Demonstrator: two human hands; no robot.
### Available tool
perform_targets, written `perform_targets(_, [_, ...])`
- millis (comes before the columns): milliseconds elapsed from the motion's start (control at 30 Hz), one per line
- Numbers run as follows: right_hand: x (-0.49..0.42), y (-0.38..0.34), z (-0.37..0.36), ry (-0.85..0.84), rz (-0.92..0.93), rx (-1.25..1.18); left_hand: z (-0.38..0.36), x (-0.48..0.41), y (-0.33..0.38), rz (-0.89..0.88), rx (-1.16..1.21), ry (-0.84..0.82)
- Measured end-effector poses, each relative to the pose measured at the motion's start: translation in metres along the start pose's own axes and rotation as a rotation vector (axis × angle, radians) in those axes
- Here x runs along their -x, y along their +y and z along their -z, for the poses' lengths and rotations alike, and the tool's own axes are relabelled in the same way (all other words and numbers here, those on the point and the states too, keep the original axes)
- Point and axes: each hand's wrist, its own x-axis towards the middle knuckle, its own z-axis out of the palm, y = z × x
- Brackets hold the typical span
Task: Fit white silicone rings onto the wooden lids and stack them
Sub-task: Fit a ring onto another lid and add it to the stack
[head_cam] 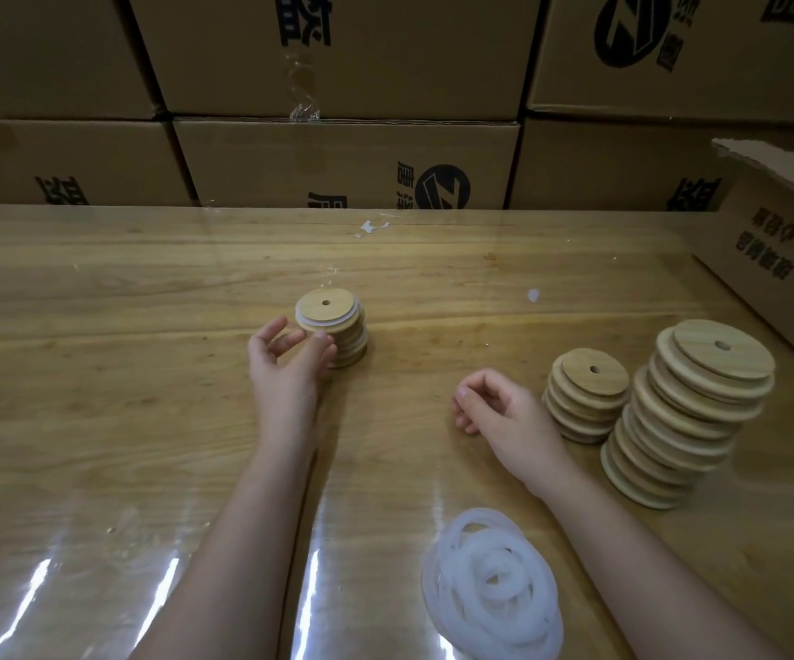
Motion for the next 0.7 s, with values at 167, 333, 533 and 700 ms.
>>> perform_targets(167, [0.0,0.0,0.0,0.001,-0.001,-0.013,0.001,0.012,-0.001,-0.342,-0.603,-0.008])
perform_targets(333, [0.0,0.001,0.0,0.0,-0.003,-0.008,-0.001,0.021,-0.006,-0.577,-1.082,-0.034])
perform_targets(533, [0.0,0.001,0.0,-0.003,-0.005,-0.011,-0.001,0.022,-0.007,-0.587,-1.213,-0.062])
perform_targets(700, [0.0,0.001,0.001,-0.001,0.004,0.001,-0.002,0.024,-0.01,-0.714,-1.235,-0.141])
